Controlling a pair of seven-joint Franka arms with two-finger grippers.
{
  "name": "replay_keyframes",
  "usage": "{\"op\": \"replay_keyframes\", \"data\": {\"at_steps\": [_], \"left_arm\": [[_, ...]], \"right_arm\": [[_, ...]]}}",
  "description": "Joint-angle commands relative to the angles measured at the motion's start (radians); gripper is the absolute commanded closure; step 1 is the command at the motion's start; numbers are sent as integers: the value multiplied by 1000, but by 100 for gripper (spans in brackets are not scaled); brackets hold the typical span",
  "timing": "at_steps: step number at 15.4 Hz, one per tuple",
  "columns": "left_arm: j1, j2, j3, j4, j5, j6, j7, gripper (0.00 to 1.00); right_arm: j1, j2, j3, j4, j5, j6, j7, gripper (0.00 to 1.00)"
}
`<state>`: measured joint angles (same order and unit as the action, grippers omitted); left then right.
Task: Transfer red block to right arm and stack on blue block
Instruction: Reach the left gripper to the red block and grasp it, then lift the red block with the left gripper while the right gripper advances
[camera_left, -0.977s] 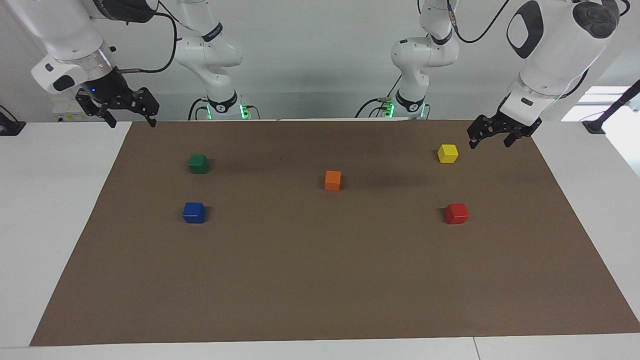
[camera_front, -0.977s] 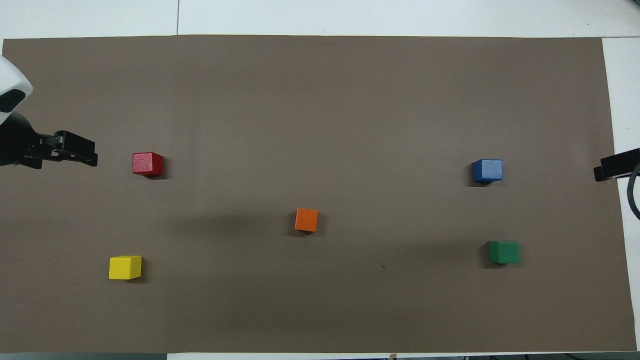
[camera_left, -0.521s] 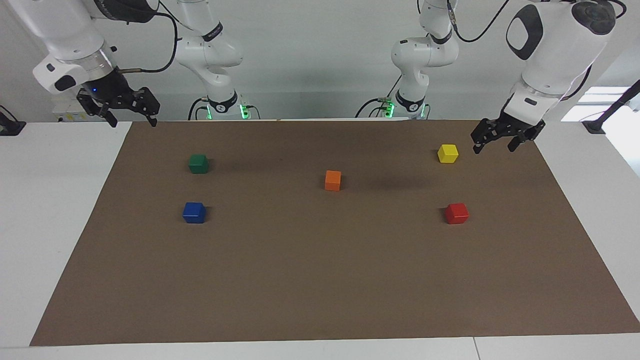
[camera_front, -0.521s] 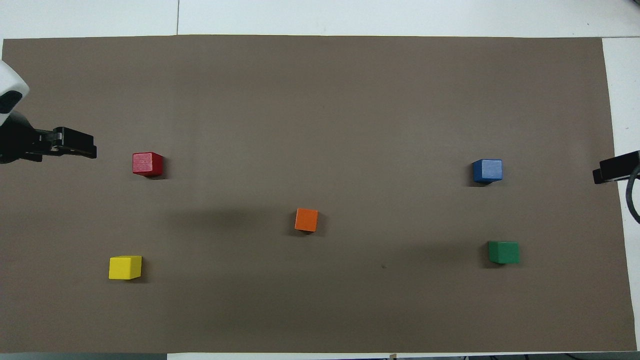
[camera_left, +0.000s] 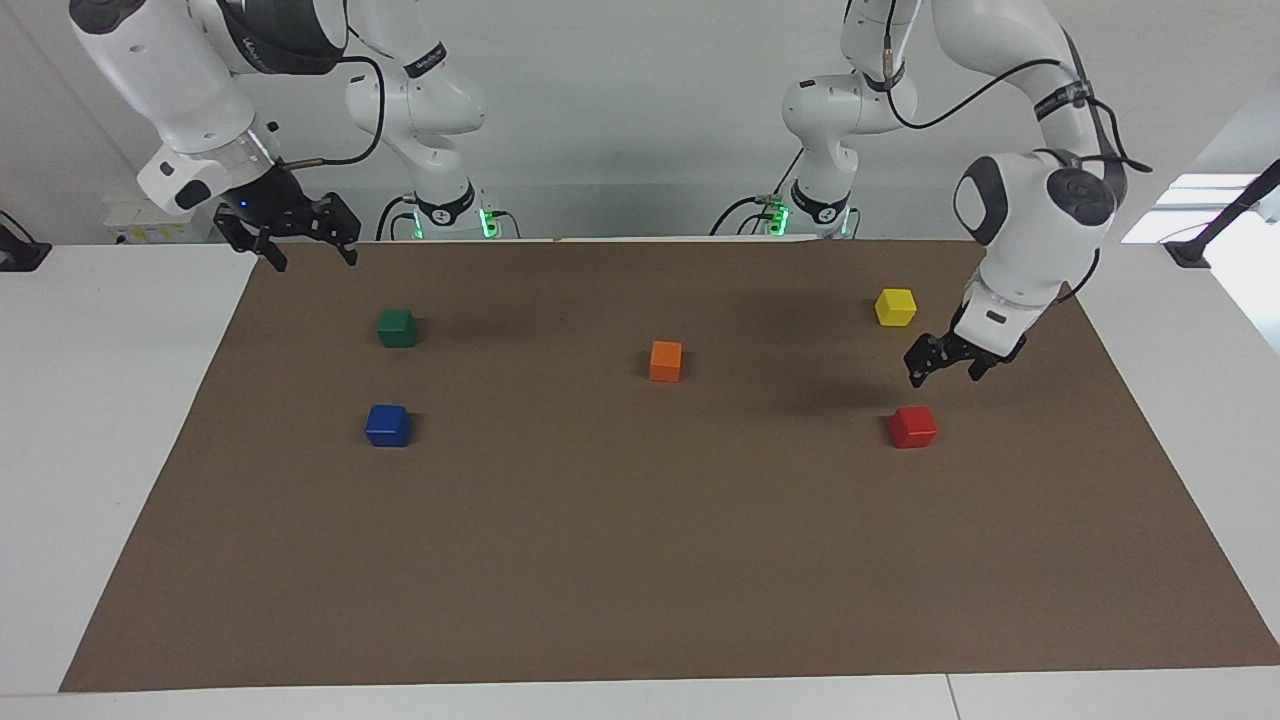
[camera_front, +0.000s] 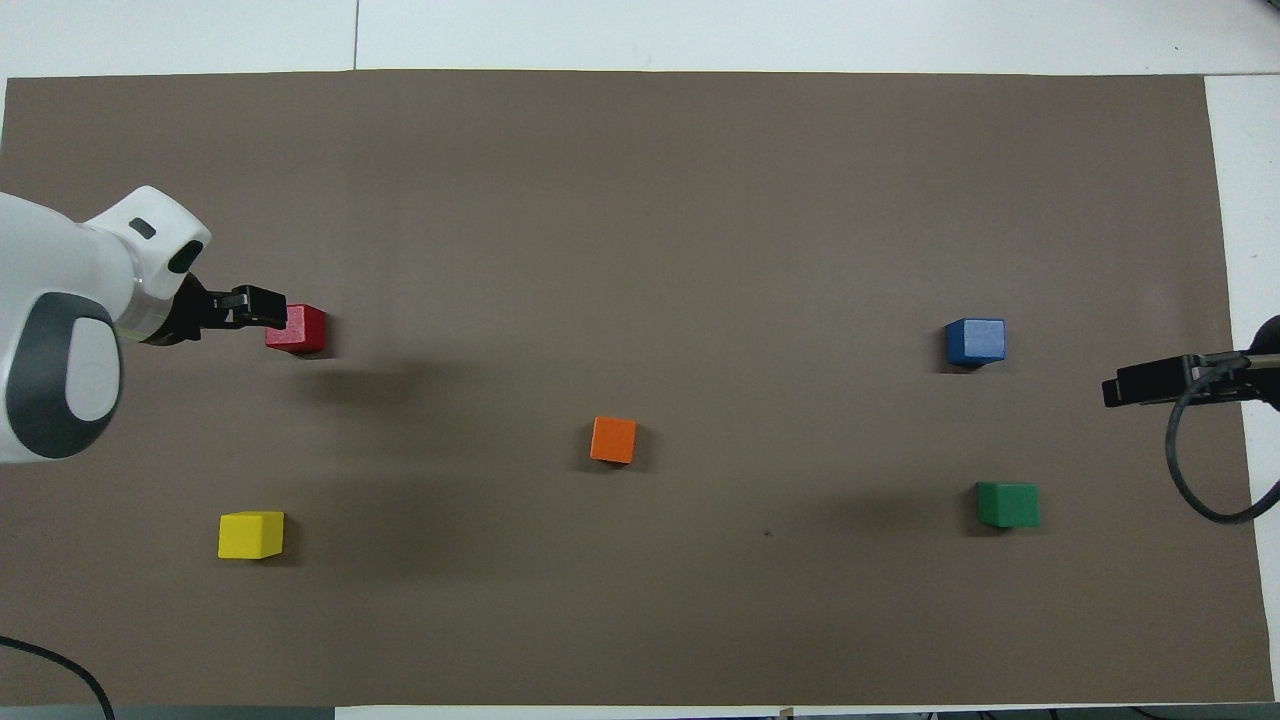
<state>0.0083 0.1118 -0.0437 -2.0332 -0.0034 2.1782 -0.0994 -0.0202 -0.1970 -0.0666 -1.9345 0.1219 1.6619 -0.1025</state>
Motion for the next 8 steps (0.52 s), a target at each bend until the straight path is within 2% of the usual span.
{"op": "replay_keyframes", "data": {"at_steps": [1,5,8], "left_arm": [[9,25,-7,-65,-16,101,-43,0],[-5,112,-7,-62,-16,175,-45,0],[-5,121,-7,-50,-16,178,-42,0]], "right_arm": [[-14,-38,2,-90,149,47,-48,0],[-64,-35,1,-170,427,75,-217,0],[-112,-25,1,-236,637,46,-380,0]]}}
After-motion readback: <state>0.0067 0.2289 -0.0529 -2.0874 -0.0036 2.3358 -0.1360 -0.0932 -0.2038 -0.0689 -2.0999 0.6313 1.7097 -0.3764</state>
